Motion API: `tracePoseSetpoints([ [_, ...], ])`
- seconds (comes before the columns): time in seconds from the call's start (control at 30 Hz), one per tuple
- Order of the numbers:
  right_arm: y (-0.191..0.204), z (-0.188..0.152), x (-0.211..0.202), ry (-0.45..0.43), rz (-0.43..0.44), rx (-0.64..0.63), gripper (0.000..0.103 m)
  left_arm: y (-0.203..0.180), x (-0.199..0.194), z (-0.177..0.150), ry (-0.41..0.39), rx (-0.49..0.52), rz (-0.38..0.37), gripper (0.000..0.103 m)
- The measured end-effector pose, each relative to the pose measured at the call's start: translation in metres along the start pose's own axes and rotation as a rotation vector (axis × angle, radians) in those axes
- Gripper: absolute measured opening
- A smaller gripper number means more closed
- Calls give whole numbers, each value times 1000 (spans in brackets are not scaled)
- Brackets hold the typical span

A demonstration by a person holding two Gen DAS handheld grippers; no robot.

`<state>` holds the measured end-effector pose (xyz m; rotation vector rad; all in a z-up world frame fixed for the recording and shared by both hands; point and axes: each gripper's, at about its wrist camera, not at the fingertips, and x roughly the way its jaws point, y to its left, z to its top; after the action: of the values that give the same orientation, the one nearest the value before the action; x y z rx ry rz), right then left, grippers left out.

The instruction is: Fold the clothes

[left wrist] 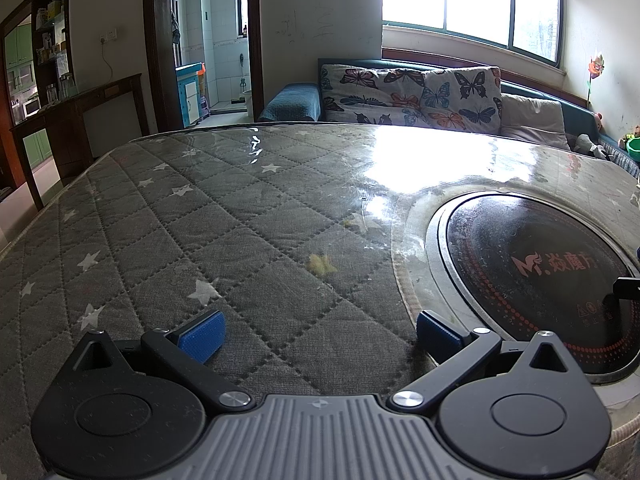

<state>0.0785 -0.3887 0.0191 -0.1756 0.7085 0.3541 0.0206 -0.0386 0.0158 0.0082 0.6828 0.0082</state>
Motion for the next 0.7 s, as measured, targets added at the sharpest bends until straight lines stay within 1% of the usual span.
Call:
tracePoseSetpoints([
  [0.7,0,0,0,0,0,0,103,-1,-1,0,0,-2,-1,103],
])
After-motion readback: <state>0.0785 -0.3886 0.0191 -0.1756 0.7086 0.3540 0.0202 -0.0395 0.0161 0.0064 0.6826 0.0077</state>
